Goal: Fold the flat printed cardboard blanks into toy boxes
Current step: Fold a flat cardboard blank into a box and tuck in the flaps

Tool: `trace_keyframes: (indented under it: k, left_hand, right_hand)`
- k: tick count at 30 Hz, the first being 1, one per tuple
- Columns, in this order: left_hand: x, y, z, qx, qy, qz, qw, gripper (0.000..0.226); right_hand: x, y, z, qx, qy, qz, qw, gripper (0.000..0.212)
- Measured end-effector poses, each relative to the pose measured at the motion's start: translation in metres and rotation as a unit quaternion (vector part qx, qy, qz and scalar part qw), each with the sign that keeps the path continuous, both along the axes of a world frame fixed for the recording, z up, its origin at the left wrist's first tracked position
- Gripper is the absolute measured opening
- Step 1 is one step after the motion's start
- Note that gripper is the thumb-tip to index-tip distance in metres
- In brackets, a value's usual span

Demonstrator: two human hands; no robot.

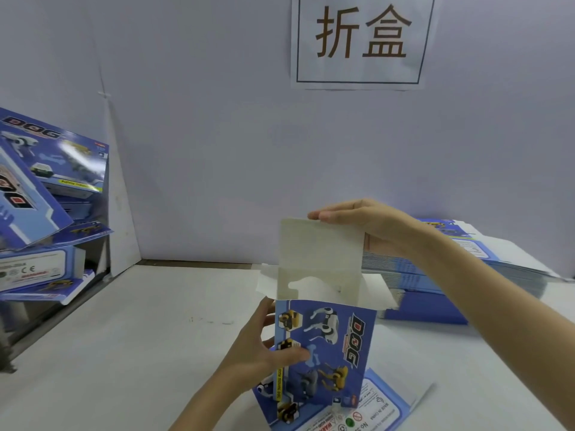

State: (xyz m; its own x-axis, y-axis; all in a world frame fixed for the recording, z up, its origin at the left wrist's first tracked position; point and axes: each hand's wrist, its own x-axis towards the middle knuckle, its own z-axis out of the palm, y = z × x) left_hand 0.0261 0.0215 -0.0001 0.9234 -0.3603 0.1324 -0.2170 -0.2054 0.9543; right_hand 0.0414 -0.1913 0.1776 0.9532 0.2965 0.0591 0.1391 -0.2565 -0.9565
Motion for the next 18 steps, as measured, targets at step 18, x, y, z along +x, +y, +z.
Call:
trace_keyframes:
  k: [18]
  left_hand:
    - [-0.003, 0.007, -0.031, -0.072, 0.036, -0.07, 0.994, 0.097]
  right_hand:
    - [-0.022, 0.004, -0.01, -0.173, -0.236, -0.172, 0.941, 0.054]
